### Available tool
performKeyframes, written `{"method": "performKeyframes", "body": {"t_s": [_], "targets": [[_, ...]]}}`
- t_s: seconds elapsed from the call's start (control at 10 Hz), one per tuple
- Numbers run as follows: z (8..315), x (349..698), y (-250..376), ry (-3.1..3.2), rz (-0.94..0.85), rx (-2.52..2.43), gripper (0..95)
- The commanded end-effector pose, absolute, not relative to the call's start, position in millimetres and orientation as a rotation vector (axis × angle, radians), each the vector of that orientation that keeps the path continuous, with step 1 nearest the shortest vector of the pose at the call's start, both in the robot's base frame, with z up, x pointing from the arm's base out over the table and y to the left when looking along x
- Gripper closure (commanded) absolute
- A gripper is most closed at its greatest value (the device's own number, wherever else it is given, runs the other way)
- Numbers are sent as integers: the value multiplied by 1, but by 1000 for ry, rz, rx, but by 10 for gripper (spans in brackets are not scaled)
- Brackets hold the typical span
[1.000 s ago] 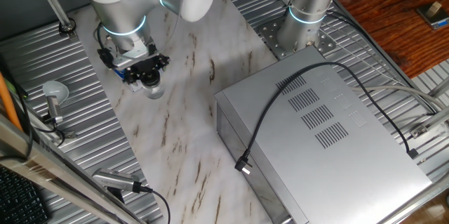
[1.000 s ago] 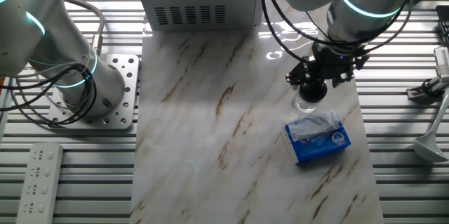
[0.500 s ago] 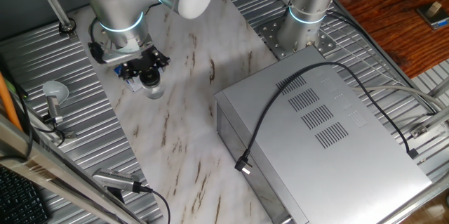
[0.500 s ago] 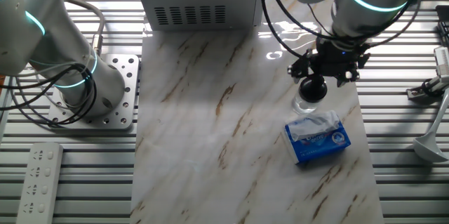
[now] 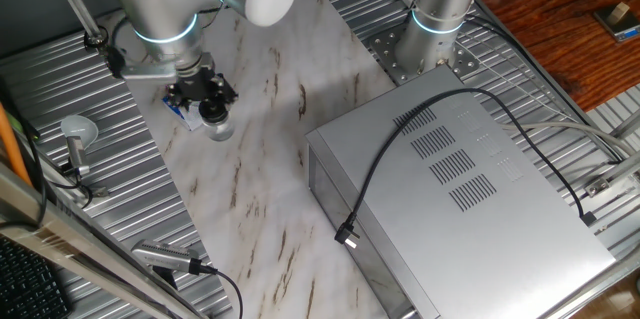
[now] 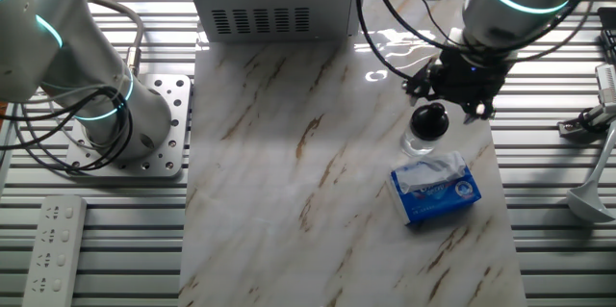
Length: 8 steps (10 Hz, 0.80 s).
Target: Unscrew the lid from the jar
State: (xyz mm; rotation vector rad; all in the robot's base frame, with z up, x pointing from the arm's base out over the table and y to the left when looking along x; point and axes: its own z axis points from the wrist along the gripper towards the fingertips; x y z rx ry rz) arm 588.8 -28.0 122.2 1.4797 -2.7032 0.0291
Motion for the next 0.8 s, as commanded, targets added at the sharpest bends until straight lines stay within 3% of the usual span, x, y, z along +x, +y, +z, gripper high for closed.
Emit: {"method": "performKeyframes", "body": {"t_s": [0.1, 0.8], "targets": [[125, 591, -29, -2937, -3, 991, 190], [116, 592, -32, -3053, -110, 581, 190]]}}
